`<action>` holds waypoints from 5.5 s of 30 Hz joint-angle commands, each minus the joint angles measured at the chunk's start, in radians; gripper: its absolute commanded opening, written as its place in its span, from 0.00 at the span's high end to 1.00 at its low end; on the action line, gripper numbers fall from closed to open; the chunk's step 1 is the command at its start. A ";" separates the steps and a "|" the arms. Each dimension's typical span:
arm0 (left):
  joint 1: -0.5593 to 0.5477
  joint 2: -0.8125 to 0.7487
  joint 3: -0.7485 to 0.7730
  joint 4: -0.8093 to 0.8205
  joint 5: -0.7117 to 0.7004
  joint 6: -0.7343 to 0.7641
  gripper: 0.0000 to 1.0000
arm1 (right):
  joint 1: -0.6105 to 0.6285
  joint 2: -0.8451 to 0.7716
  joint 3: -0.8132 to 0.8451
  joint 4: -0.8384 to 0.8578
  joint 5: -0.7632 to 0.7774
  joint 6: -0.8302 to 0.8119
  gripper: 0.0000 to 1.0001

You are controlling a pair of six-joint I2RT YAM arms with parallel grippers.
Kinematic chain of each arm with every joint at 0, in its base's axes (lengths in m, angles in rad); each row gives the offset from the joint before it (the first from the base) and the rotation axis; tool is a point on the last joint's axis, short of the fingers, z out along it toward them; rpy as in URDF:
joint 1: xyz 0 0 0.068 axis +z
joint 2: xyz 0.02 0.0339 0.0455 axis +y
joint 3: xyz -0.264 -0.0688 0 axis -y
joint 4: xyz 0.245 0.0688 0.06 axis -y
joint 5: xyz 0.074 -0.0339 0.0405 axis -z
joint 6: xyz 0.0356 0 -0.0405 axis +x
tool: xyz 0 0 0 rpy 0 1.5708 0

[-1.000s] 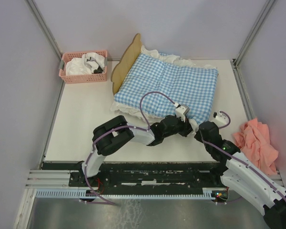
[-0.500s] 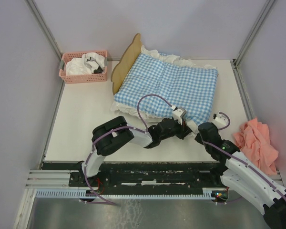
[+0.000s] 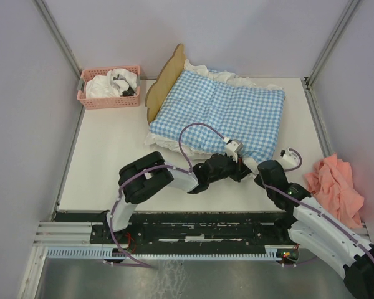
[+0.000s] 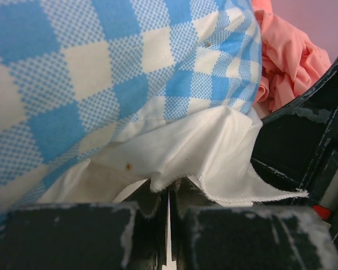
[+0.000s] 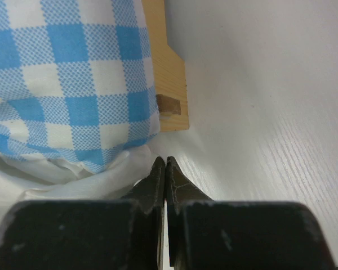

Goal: Set up the pet bed
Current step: Tie the ropes to the bed frame.

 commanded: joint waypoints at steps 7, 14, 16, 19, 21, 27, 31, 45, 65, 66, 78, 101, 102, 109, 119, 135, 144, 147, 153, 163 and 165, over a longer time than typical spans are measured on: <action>-0.005 -0.078 -0.015 0.073 -0.010 -0.019 0.97 | -0.006 -0.035 -0.036 0.071 0.031 0.046 0.98; -0.005 -0.083 -0.021 0.068 0.002 -0.007 0.97 | -0.007 -0.043 -0.068 0.189 0.000 -0.009 0.98; -0.005 -0.080 -0.023 0.073 0.016 -0.010 0.97 | -0.007 -0.057 -0.082 0.232 -0.003 -0.033 0.98; -0.006 -0.071 -0.018 0.077 0.028 -0.019 0.97 | -0.006 -0.087 -0.102 0.268 -0.020 -0.064 0.98; -0.005 -0.068 -0.020 0.087 0.029 -0.021 0.97 | -0.006 -0.114 -0.123 0.290 -0.035 -0.085 0.98; -0.005 -0.070 -0.020 0.091 0.029 -0.019 0.97 | -0.009 -0.150 -0.172 0.335 -0.053 -0.285 0.98; -0.005 -0.068 -0.019 0.093 0.026 -0.024 0.97 | -0.008 -0.088 -0.196 0.446 -0.081 -0.353 0.98; -0.005 -0.068 -0.019 0.082 0.016 -0.036 0.97 | -0.008 0.019 -0.089 0.369 0.064 -0.420 0.98; 0.013 -0.064 0.022 0.028 -0.052 -0.067 0.97 | -0.014 0.328 0.049 0.503 -0.125 -0.645 0.98; 0.014 -0.067 0.021 0.023 -0.056 -0.066 0.97 | -0.014 0.323 0.044 0.512 -0.128 -0.649 0.98; 0.020 -0.091 0.041 -0.004 -0.051 -0.074 0.97 | -0.011 0.331 0.233 0.212 -0.044 -0.772 0.98; 0.021 -0.039 0.005 0.118 0.026 -0.213 0.97 | -0.043 0.207 -0.132 0.667 -0.250 -1.349 0.98; 0.021 -0.039 -0.002 0.131 0.034 -0.217 0.97 | -0.045 0.214 -0.137 0.685 -0.259 -1.355 0.98; 0.022 -0.074 -0.066 0.166 0.035 -0.221 0.88 | -0.075 0.206 -0.155 0.723 -0.289 -1.357 0.98; 0.029 -0.220 -0.238 0.089 -0.128 -0.321 0.75 | -0.116 0.165 -0.161 0.697 -0.345 -1.348 0.98; 0.039 -0.046 -0.004 -0.001 -0.034 -0.637 0.75 | -0.165 0.105 -0.163 0.640 -0.428 -1.343 0.98; 0.041 0.030 0.067 -0.092 -0.082 -0.693 0.73 | -0.175 0.150 -0.129 0.607 -0.422 -1.330 0.98; 0.041 0.051 0.077 -0.098 -0.084 -0.721 0.72 | -0.176 0.145 -0.136 0.621 -0.405 -1.321 0.98; 0.046 0.049 0.022 -0.041 -0.063 -0.685 0.75 | -0.177 0.097 -0.174 0.659 -0.440 -1.346 0.98; 0.047 -0.346 -0.236 -0.261 -0.221 -0.322 0.70 | -0.178 0.115 -0.132 0.578 -0.388 -1.300 0.98; 0.047 -0.443 -0.232 -0.384 -0.270 -0.232 0.67 | -0.179 0.121 -0.133 0.589 -0.390 -1.303 0.98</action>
